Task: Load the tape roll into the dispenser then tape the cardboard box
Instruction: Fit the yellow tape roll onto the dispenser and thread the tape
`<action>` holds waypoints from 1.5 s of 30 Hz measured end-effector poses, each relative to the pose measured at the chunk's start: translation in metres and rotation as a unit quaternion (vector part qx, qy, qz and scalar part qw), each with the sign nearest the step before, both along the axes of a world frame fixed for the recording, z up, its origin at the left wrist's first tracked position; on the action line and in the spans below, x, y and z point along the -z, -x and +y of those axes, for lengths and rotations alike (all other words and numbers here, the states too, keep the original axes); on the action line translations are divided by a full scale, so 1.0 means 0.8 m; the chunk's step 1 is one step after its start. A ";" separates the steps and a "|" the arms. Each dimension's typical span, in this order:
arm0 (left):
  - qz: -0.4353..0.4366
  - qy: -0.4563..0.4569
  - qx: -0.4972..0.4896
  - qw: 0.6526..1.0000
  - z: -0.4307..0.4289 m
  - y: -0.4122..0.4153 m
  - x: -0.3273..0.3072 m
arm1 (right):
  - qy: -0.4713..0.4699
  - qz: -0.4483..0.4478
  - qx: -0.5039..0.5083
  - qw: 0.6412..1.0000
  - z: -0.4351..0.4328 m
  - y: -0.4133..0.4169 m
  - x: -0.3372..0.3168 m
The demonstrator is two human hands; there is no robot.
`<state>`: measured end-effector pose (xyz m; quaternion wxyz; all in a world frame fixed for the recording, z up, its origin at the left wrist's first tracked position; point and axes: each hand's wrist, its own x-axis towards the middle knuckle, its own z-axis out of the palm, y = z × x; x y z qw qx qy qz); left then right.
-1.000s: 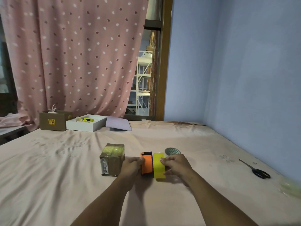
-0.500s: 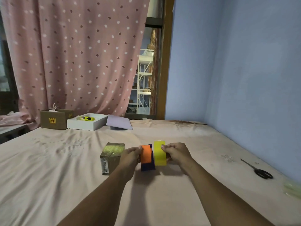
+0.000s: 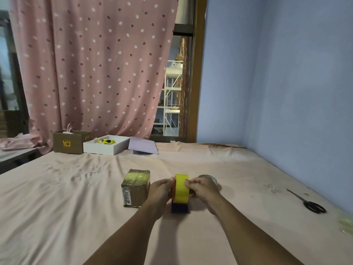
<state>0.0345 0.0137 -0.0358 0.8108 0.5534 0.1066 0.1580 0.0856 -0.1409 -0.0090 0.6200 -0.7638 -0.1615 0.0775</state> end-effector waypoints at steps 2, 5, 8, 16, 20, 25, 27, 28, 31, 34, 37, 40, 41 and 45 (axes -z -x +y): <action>-0.004 0.019 0.021 1.000 -0.003 0.006 0.003 | -0.001 0.011 -0.005 1.000 0.002 0.002 0.002; -0.014 0.056 0.078 0.995 -0.005 0.022 0.008 | 0.008 0.027 -0.029 0.999 0.001 0.009 0.006; -0.013 0.055 0.136 0.989 0.003 0.033 0.015 | 0.015 0.067 -0.059 0.996 0.001 0.011 0.008; 0.015 0.001 0.138 0.990 0.011 0.035 0.021 | 0.076 0.047 -0.010 0.996 -0.002 0.001 -0.028; 0.020 -0.002 0.130 0.991 0.011 0.034 0.020 | 0.158 -0.025 -0.019 0.987 0.005 -0.002 -0.040; 0.027 -0.006 0.127 0.992 0.013 0.032 0.017 | 0.188 -0.033 -0.009 0.982 0.015 -0.006 -0.052; 0.028 -0.008 0.130 0.991 0.013 0.032 0.016 | 0.197 -0.021 -0.008 0.980 0.019 -0.006 -0.054; 0.028 -0.009 0.129 0.991 0.012 0.033 0.016 | 0.199 -0.015 -0.005 0.980 0.021 -0.006 -0.056; 0.029 -0.015 0.127 0.991 0.012 0.034 0.017 | 0.202 0.003 -0.001 0.979 0.026 -0.005 -0.060; 0.022 -0.018 0.131 0.991 0.010 0.035 0.016 | 0.209 0.014 -0.011 0.978 0.029 -0.002 -0.066; 0.020 -0.017 0.130 0.991 0.010 0.036 0.015 | 0.201 0.015 -0.018 0.979 0.030 0.001 -0.068; 0.020 -0.020 0.132 0.991 0.009 0.037 0.014 | 0.174 0.003 -0.031 0.984 0.027 0.000 -0.064; 0.021 -0.021 0.133 0.991 0.009 0.037 0.013 | 0.165 -0.002 -0.038 0.986 0.025 0.000 -0.063; 0.029 -0.022 0.135 0.990 0.010 0.036 0.012 | 0.130 -0.033 -0.067 0.989 0.017 -0.002 -0.054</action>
